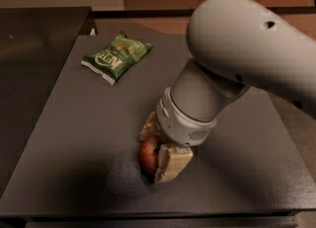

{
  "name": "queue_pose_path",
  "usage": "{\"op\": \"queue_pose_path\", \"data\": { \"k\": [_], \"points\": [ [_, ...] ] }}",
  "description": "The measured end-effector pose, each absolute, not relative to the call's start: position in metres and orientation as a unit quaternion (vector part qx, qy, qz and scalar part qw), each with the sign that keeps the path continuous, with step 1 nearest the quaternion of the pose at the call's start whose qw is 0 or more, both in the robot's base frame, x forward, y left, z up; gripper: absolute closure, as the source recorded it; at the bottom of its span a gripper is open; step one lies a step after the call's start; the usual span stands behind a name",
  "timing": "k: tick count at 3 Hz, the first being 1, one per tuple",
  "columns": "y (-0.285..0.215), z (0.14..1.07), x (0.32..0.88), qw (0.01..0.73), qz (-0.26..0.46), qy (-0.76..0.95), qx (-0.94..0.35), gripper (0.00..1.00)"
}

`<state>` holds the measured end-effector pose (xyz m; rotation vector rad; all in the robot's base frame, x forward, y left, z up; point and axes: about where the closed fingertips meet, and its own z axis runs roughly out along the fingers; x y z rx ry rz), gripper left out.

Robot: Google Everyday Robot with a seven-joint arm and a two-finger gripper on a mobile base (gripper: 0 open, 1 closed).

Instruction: Pick apple

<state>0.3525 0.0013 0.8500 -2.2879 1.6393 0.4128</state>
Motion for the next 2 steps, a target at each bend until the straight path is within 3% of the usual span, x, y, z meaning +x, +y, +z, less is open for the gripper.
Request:
{"op": "queue_pose_path", "data": {
  "k": [2],
  "points": [
    [-0.002, 0.879, 0.364, 0.163, 0.129, 0.585, -0.784, 0.87]
  ]
}}
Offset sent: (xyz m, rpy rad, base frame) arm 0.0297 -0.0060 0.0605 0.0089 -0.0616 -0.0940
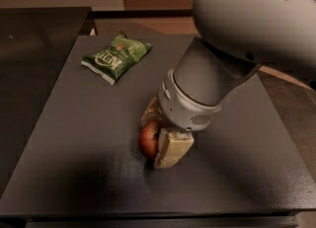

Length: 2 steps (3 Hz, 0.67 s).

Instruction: Pick apple

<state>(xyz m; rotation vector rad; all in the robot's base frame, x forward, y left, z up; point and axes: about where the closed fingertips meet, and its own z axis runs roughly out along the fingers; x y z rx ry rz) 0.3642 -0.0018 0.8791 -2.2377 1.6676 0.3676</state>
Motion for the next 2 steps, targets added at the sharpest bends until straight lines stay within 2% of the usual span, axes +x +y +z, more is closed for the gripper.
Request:
{"op": "queue_pose_path", "data": {
  "k": [1, 2],
  "points": [
    [-0.002, 0.911, 0.379, 0.175, 0.120, 0.597, -0.774, 1.00],
    [0.001, 0.951, 0.389, 0.190, 0.112, 0.600, -0.769, 1.00]
  ]
}}
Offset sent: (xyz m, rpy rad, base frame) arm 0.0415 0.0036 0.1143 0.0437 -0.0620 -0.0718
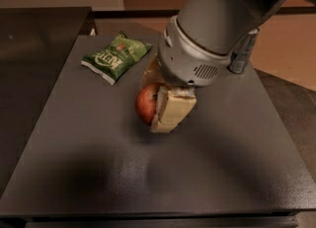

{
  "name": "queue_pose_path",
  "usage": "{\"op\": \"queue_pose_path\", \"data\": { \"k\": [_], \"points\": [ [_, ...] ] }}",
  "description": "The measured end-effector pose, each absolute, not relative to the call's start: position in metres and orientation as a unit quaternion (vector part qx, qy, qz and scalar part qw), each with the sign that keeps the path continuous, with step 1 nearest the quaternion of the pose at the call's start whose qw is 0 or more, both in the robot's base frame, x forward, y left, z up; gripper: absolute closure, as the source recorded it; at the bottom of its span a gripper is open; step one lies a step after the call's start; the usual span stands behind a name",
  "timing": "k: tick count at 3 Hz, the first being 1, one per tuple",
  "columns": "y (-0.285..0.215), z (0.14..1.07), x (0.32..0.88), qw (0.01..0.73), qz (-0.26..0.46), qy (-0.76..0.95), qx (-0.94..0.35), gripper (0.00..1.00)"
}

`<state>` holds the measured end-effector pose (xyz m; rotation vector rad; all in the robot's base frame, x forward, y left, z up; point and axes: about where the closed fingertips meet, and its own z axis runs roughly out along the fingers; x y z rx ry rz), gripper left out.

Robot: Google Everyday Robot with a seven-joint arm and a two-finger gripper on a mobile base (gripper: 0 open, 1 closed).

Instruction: Pick apple

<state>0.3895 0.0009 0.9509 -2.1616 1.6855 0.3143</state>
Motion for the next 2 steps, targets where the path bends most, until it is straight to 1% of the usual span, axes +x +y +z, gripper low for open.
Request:
{"op": "queue_pose_path", "data": {
  "k": [1, 2],
  "points": [
    [0.0080, 0.9946, 0.3886, 0.215, 0.103, 0.590, -0.772, 1.00],
    [0.0082, 0.9951, 0.3882, 0.215, 0.102, 0.589, -0.772, 1.00]
  ]
}}
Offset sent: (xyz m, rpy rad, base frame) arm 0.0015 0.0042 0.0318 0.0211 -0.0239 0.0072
